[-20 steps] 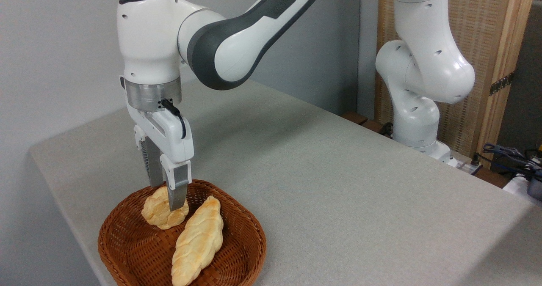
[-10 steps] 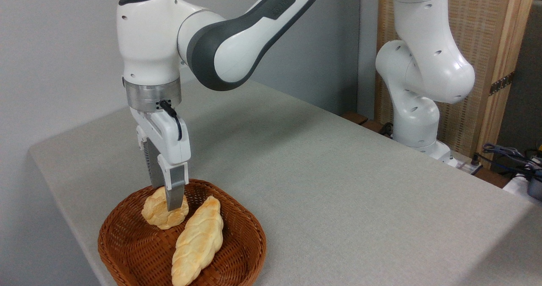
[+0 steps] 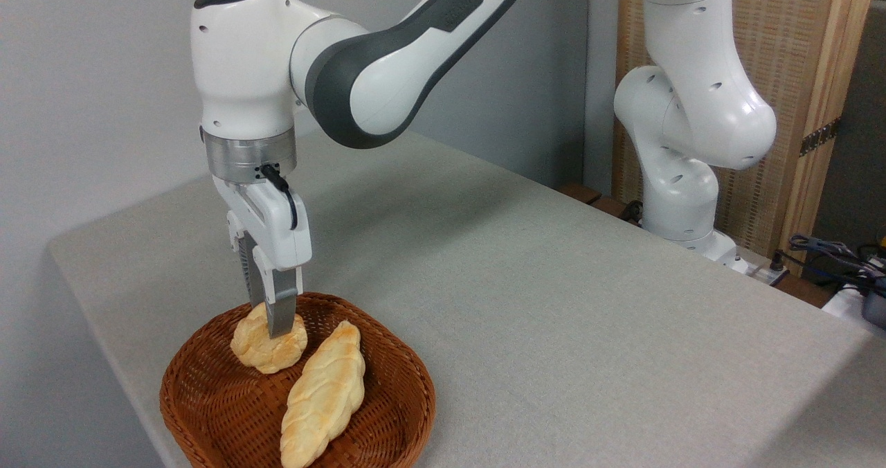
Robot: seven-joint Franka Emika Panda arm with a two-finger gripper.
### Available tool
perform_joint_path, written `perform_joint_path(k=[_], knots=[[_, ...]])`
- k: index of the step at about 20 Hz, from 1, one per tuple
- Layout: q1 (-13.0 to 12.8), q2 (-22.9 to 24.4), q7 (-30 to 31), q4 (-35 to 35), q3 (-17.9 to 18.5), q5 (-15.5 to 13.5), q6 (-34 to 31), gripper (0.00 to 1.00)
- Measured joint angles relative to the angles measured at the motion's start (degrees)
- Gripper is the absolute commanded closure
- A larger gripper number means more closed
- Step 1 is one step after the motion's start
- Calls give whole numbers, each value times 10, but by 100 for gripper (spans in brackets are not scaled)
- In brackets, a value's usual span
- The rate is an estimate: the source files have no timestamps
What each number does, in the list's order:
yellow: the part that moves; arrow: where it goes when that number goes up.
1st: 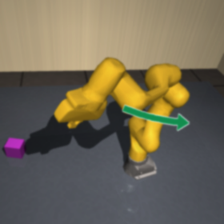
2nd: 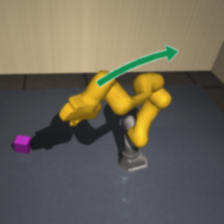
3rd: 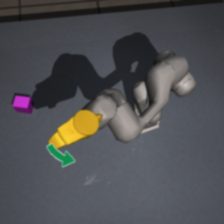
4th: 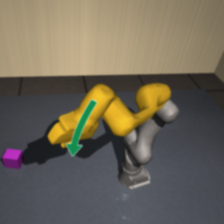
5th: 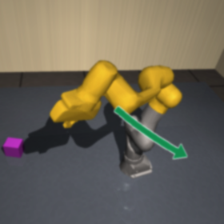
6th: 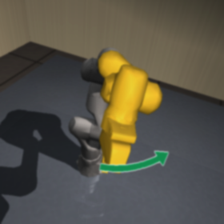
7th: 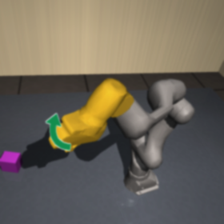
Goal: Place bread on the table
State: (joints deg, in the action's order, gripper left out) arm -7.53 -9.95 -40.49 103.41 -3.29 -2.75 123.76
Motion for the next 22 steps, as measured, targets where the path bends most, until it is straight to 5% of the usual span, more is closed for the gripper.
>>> perform_joint_path(k=[16,22], knots=[[5,36,0,-6,2,0,-4,64],[6,78,0,-6,3,-14,-77,63]])
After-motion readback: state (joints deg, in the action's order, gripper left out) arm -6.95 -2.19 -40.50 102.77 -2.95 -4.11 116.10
